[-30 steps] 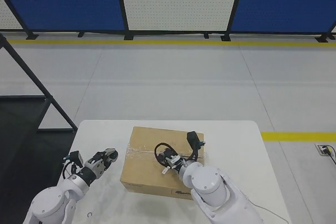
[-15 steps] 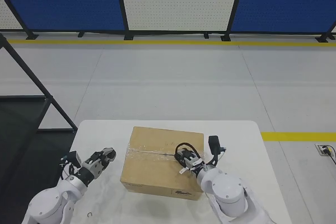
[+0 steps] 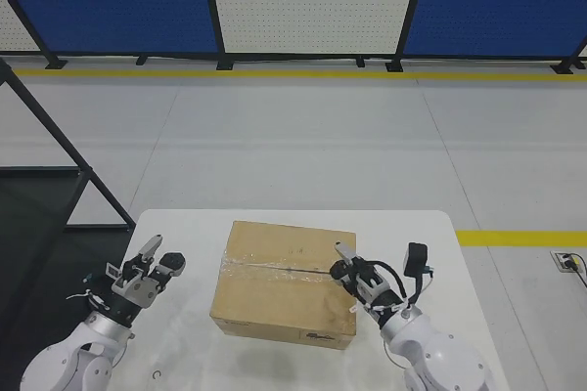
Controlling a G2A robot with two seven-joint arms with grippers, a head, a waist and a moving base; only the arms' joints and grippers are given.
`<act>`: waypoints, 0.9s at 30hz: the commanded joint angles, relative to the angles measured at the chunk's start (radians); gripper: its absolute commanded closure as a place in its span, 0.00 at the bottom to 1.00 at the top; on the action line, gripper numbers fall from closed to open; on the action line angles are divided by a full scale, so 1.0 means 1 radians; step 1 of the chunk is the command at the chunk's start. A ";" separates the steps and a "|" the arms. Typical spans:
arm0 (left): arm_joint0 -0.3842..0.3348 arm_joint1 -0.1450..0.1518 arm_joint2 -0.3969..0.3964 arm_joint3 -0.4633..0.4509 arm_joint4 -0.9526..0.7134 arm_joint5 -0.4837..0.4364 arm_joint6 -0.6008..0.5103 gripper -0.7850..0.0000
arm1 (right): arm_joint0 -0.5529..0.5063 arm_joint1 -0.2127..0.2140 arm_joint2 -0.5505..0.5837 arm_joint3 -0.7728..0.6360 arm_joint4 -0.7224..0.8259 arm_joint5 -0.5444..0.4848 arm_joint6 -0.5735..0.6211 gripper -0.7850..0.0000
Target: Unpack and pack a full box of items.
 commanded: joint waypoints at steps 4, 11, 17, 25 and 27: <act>0.000 0.000 0.000 0.000 0.001 0.000 0.001 0.12 | 0.001 0.000 -0.001 0.001 -0.001 0.002 -0.001 0.19; 0.000 0.000 0.000 0.000 0.001 0.000 0.001 0.00 | 0.001 0.000 -0.001 0.001 -0.001 0.003 -0.001 0.00; 0.000 0.000 0.000 0.000 0.001 0.000 0.001 0.00 | 0.001 0.000 -0.001 0.001 -0.001 0.003 -0.001 0.00; 0.000 0.000 0.000 0.000 0.001 0.000 0.001 0.00 | 0.001 0.000 -0.001 0.001 -0.001 0.003 -0.001 0.00; 0.000 0.000 0.000 0.000 0.001 0.000 0.001 0.00 | 0.001 0.000 -0.001 0.001 -0.001 0.003 -0.001 0.00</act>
